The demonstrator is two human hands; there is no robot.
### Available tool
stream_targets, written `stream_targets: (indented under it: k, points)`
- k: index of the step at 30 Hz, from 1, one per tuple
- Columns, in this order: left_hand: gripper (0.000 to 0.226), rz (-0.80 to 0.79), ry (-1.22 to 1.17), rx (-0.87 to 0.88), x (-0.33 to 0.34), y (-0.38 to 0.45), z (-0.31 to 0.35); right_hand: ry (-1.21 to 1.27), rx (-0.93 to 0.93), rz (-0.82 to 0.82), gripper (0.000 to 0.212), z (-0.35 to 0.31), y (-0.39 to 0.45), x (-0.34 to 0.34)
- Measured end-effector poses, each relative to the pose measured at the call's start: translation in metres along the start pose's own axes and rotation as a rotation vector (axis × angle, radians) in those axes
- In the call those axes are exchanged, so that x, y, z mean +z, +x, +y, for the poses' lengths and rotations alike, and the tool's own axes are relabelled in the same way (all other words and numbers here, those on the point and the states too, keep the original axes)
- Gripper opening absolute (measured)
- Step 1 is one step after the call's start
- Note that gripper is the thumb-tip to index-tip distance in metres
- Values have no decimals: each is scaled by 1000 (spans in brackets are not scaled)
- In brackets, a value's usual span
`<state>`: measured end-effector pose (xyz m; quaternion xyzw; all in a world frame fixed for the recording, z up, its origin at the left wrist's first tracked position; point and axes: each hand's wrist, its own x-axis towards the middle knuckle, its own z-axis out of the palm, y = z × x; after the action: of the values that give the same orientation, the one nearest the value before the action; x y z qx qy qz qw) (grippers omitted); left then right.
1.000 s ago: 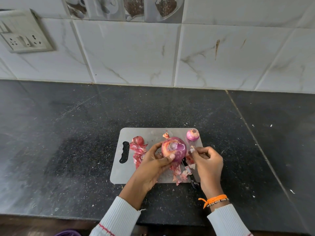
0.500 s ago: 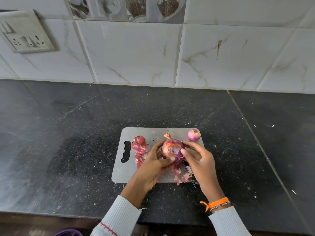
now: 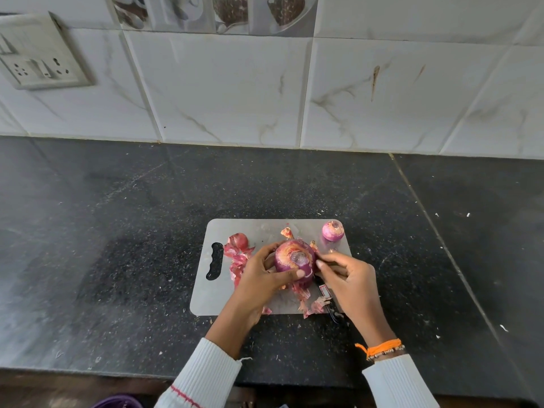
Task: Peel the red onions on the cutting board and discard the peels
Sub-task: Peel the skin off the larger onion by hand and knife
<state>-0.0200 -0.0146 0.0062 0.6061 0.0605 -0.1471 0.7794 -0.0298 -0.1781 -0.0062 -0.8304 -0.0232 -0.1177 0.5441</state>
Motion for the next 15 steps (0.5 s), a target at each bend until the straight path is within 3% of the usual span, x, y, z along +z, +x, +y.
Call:
stream_targets:
  k: [6, 10, 15]
  points:
    - [56, 31, 10, -1, 1, 1, -4, 47, 41, -78, 37, 2, -1, -1]
    - [54, 33, 41, 2, -1, 2, -3, 49, 43, -77, 33, 1, 1, 0]
    - [67, 1, 33, 0, -5, 4, 0, 37, 40, -78, 27, -3, 3, -2]
